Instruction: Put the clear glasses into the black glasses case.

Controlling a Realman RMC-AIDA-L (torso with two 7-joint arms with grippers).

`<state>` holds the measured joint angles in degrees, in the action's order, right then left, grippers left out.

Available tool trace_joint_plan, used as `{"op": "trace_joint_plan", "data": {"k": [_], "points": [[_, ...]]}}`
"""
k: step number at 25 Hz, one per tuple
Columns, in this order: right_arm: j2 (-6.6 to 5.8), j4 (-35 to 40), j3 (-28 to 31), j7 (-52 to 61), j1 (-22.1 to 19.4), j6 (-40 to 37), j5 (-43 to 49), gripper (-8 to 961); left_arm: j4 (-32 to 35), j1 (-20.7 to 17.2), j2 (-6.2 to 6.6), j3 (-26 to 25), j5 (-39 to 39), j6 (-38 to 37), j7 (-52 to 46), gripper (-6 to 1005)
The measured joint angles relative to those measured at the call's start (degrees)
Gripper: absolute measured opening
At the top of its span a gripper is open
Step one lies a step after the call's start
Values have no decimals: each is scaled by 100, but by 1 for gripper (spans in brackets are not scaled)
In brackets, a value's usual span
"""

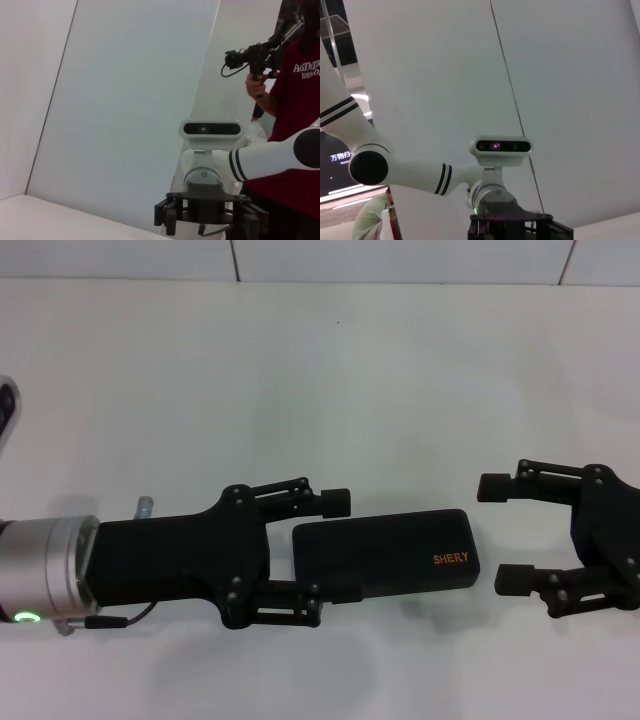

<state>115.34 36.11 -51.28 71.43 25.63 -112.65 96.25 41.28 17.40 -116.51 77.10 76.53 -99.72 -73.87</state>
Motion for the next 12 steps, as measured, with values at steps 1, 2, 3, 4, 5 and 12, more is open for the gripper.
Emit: {"op": "trace_joint_plan", "data": {"k": [1,2,3,4,5,12], "points": [[1,-1,-1,0,10,11,6,868,1,0,7,-1,1,-1,-8,830],[2,-7,-5,1,19,26,10,868,2,4,18,-2,10,-2,-22,830],[2,-19,-16,1,30,47,14,868,2,9,26,-2,17,-2,-34,830],[4,-30,-30,1,36,66,16,868,6,12,34,-3,22,-3,-41,830],[6,-37,-52,2,40,79,17,868,16,9,44,-3,22,-3,-47,830],[27,-45,-153,3,46,152,0,868,36,-9,127,-2,32,-4,-207,831]]}}
